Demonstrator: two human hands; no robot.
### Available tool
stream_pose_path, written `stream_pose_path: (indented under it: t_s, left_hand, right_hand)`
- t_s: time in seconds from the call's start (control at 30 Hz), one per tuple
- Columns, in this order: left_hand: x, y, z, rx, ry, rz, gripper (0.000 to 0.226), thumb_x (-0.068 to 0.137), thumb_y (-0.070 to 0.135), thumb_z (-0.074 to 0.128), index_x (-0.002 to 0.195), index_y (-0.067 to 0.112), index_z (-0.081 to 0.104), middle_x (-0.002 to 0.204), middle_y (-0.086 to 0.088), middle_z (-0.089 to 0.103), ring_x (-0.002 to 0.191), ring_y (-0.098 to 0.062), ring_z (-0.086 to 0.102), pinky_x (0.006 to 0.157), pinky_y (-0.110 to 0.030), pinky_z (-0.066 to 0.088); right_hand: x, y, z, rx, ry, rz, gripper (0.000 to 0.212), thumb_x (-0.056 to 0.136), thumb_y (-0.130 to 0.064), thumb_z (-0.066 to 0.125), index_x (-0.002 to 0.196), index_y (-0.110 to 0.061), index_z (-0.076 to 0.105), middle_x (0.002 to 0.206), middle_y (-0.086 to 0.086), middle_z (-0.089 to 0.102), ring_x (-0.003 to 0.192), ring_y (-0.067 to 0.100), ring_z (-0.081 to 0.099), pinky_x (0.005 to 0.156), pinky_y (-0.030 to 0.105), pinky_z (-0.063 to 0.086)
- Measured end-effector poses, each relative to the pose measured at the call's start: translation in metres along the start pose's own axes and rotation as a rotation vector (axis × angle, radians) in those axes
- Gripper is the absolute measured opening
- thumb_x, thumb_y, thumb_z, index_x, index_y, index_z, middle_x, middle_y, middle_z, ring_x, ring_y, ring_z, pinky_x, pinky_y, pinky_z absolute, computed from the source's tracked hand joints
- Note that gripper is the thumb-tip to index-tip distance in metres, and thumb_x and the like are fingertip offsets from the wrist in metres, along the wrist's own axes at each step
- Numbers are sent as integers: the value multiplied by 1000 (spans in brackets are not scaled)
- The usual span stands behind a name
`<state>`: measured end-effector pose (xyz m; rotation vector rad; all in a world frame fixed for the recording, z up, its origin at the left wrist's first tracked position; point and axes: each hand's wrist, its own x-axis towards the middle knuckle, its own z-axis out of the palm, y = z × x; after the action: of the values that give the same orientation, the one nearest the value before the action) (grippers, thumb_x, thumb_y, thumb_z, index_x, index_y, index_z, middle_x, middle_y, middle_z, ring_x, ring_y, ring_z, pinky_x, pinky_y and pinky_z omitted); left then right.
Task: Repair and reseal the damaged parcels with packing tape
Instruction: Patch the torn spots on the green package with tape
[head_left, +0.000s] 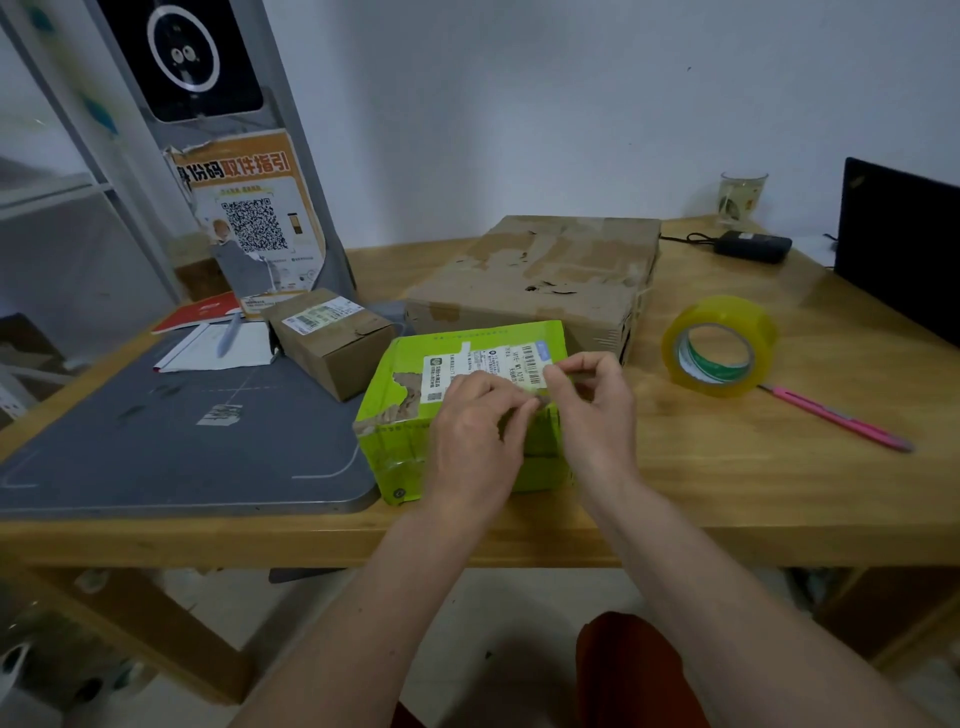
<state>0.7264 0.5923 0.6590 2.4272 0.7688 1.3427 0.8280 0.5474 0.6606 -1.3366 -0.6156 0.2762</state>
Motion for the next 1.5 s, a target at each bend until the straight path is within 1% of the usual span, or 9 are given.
stream_pose_path:
  t_s: [0.13, 0.23, 0.43, 0.63, 0.77, 1.03, 1.2, 1.3, 1.5]
  left_hand:
    - [-4, 13, -7, -15, 83, 50, 32, 98, 20, 46, 105, 4, 74, 103, -6, 67, 100, -20, 59, 93, -9, 36]
    - [-11, 35, 2, -49, 106, 154, 31, 98, 11, 45, 114, -1, 69, 111, -10, 65, 106, -20, 56, 97, -22, 41]
    - [-23, 69, 43, -174, -153, 277, 34, 98, 10, 42, 121, -3, 63, 118, -13, 61, 110, -23, 54, 100, -24, 39]
    - [-24, 62, 74, -93, -384, 29, 55, 94, 33, 32, 135, 5, 55, 128, -10, 56, 118, -25, 52, 103, -36, 41]
    - [-24, 61, 79, -7, -554, -98, 53, 97, 29, 48, 146, 10, 40, 140, -7, 46, 131, -23, 41, 111, -32, 32]
    - [-32, 65, 83, 37, -694, -176, 60, 98, 29, 54, 152, 20, 28, 148, 2, 35, 139, -13, 27, 113, -21, 20]
    - [-33, 60, 85, 35, -711, -196, 61, 97, 29, 55, 151, 21, 29, 149, 2, 35, 140, -14, 27, 114, -22, 20]
    - [-32, 57, 89, 25, -703, -209, 61, 96, 29, 57, 150, 19, 31, 148, 0, 37, 139, -15, 29, 114, -23, 22]
    - [-26, 61, 98, -34, -691, -237, 61, 94, 28, 61, 149, 17, 35, 143, -3, 43, 136, -18, 36, 113, -29, 27]
  right_hand:
    - [1, -6, -28, 78, 11, -65, 12, 96, -16, 53, 85, -20, 55, 86, -1, 61, 76, 3, 53, 68, 15, 43]
    - [10, 1, -50, 16, 114, -61, 6, 96, -18, 51, 92, -15, 55, 90, 0, 61, 79, 7, 53, 70, 19, 43]
    - [42, 20, -99, -124, 362, -18, 14, 93, -18, 56, 102, -15, 46, 109, 5, 52, 102, 18, 51, 83, 25, 40]
    - [99, 42, -143, -415, 432, 125, 57, 84, -17, 68, 131, -2, 39, 135, 14, 38, 127, 29, 35, 106, 36, 32]
    - [124, 51, -151, -355, 276, 322, 76, 85, -23, 69, 144, -9, 23, 142, 14, 40, 125, 31, 44, 101, 40, 39]
    - [143, 48, -145, -472, 232, 392, 37, 92, -17, 54, 124, 1, 47, 119, 19, 56, 107, 36, 55, 74, 34, 38]
    - [144, 55, -153, -181, 337, 429, 38, 93, -20, 55, 126, -3, 47, 118, 11, 53, 108, 33, 55, 90, 41, 49]
    - [142, 54, -156, 150, 332, 520, 37, 95, -12, 54, 130, -7, 44, 116, 8, 44, 106, 26, 51, 86, 45, 55]
    - [139, 53, -158, 327, 321, 531, 49, 93, 0, 53, 138, -3, 36, 120, 10, 41, 114, 31, 48, 84, 48, 54]
